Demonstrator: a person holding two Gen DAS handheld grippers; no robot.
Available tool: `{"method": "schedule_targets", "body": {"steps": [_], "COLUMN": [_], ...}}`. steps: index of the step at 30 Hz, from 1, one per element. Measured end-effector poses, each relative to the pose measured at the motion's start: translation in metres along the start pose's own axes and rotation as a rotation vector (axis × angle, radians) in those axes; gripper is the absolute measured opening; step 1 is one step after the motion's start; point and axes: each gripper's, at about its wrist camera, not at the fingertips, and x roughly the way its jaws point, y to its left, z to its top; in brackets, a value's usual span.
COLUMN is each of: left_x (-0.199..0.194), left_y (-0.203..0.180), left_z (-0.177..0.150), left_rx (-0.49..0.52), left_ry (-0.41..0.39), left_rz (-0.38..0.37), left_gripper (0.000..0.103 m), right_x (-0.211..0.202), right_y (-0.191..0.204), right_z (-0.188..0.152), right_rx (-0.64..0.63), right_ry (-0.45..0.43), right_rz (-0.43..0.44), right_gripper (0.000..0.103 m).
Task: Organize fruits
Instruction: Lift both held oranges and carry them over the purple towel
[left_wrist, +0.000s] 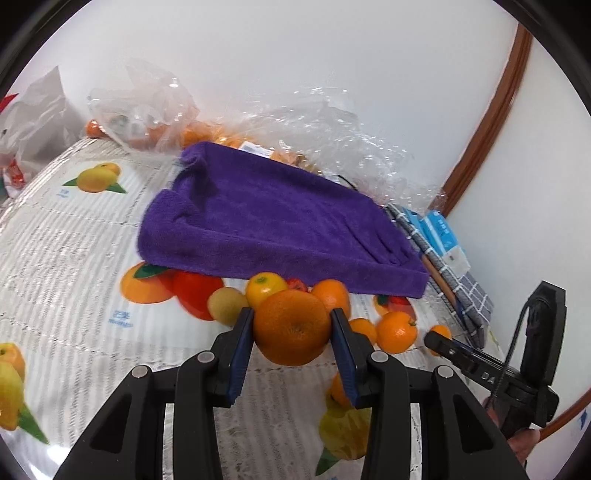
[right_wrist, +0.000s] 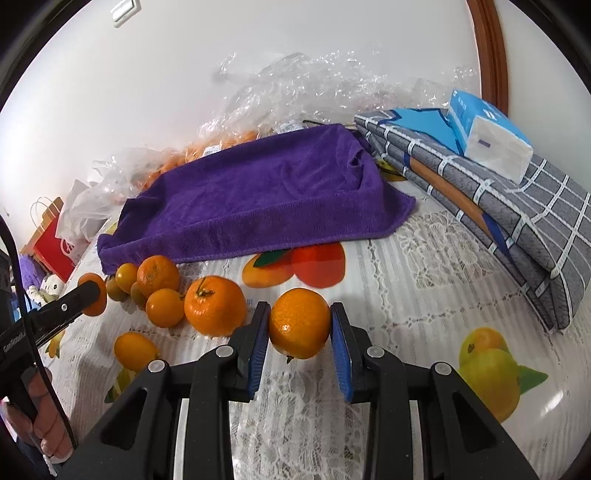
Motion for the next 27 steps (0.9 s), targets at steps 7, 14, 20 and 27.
{"method": "schedule_targets", "body": {"steps": [7, 14, 20, 27], "left_x": [-0.021, -0.021, 0.001, 0.045], "left_y": [-0.003, -0.010, -0.021, -0.023], "left_z": [0.027, 0.074, 0.107, 0.137], "left_rx": [0.013, 0.016, 0.033, 0.056], "left_ry": [-0.020, -0.050, -0.050, 0.003], "left_rz": [0.048, 0.074, 0.088, 0.105], "left_gripper": [0.039, 0.039, 0.039, 0.039], "right_x": [-0.019, -0.031, -0.031, -0.003], "right_y": [0.006, 0.020, 0.031, 0.034], "right_z": [0.019, 0.062, 0.107, 0.143], "right_rx": [-0.001, -0.050, -0.079, -0.093], "right_ry": [-0.023, -0.101, -0.171, -0.181], "right_rz": [0.021, 0.017, 0.023, 0.017], "right_gripper": [0.032, 0.032, 0.032, 0.032]}}
